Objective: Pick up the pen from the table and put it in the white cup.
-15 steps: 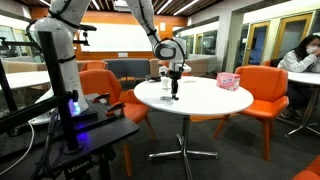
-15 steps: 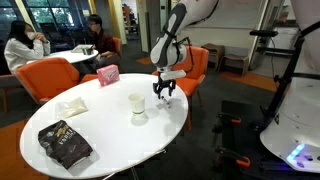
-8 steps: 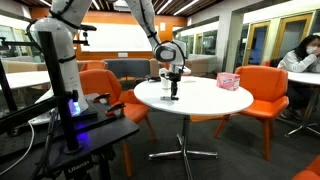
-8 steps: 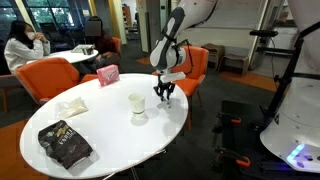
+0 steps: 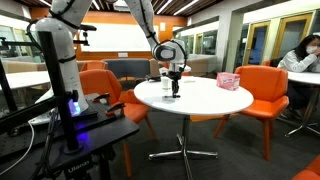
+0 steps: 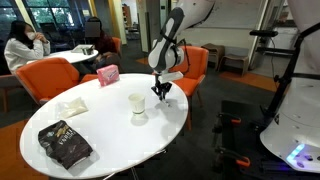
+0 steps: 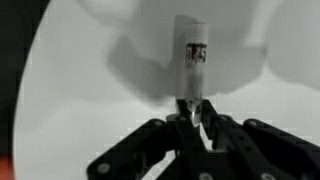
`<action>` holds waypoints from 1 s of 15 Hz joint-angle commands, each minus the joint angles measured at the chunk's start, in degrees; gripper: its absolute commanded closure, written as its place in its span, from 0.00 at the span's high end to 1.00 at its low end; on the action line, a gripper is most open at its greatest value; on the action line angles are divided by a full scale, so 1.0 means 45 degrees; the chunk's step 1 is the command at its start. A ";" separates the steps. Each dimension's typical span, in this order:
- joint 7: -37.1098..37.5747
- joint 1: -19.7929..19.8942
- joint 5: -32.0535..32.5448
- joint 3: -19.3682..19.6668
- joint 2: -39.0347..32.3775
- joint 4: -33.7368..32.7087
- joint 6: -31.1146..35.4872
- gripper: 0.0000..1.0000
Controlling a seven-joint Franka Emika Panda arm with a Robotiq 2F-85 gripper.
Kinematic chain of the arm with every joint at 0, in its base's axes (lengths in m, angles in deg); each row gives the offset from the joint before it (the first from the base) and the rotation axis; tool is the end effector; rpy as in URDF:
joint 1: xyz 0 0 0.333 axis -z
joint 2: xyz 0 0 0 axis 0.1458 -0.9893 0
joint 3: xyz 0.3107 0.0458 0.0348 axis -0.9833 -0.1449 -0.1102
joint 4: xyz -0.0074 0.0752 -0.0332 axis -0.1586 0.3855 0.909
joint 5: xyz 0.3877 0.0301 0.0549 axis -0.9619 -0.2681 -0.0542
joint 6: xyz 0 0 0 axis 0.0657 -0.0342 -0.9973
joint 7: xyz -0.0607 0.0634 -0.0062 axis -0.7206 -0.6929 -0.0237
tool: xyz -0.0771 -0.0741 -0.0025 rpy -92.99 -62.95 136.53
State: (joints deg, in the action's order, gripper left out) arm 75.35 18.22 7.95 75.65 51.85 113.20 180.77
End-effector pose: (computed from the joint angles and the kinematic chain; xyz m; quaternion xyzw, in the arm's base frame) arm 0.5380 -0.1980 0.1506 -0.9445 0.3283 -0.0047 0.0110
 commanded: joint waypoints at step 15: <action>0.4906 -0.6030 0.6472 0.3696 0.3217 0.1839 0.6107 0.05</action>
State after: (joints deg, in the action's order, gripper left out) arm 94.28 -3.89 32.14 87.74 67.28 119.78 202.92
